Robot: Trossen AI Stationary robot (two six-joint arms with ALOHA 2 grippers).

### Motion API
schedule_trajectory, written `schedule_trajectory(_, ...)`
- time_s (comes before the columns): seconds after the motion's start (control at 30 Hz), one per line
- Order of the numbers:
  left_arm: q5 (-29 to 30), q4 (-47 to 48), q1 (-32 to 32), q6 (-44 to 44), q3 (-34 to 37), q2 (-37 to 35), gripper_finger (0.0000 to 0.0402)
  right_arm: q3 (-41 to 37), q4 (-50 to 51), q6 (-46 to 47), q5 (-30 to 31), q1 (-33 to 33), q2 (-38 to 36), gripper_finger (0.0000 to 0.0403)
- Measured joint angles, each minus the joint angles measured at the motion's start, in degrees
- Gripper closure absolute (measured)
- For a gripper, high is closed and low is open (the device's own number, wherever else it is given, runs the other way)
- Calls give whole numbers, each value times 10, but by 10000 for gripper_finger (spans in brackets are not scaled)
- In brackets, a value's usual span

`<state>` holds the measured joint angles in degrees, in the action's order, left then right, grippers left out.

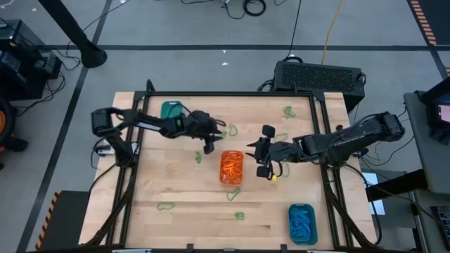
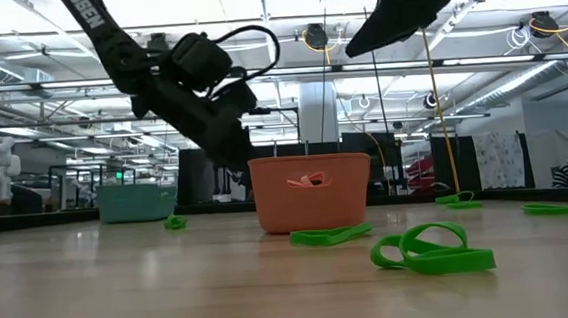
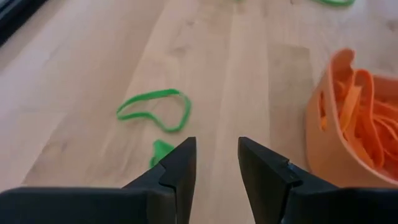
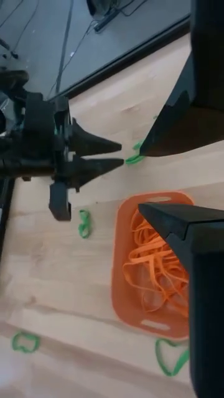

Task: Sort rubber bands into baskets
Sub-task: Put the green rubber band into the green bin

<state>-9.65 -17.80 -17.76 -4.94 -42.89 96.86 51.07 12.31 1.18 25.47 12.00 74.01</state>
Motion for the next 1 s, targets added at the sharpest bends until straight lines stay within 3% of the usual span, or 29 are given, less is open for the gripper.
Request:
schedule_trajectory(0.23, 52, -32, 6, -51, 0, 38, 276, 0, -1, -2, -1, -20, 39, 280)
schedule_trajectory(0.77, 49, -50, 10, -74, -1, 105, 279, 0, -13, -2, -1, -44, 58, 280)
schedule_trajectory(0.87, 56, -47, 10, -74, -1, 103, 302, 0, -14, -2, 0, -46, 58, 280)
schedule_trajectory(1.0, 76, -28, 7, -74, -12, 103, 373, 0, -14, 4, 0, -53, 58, 280)
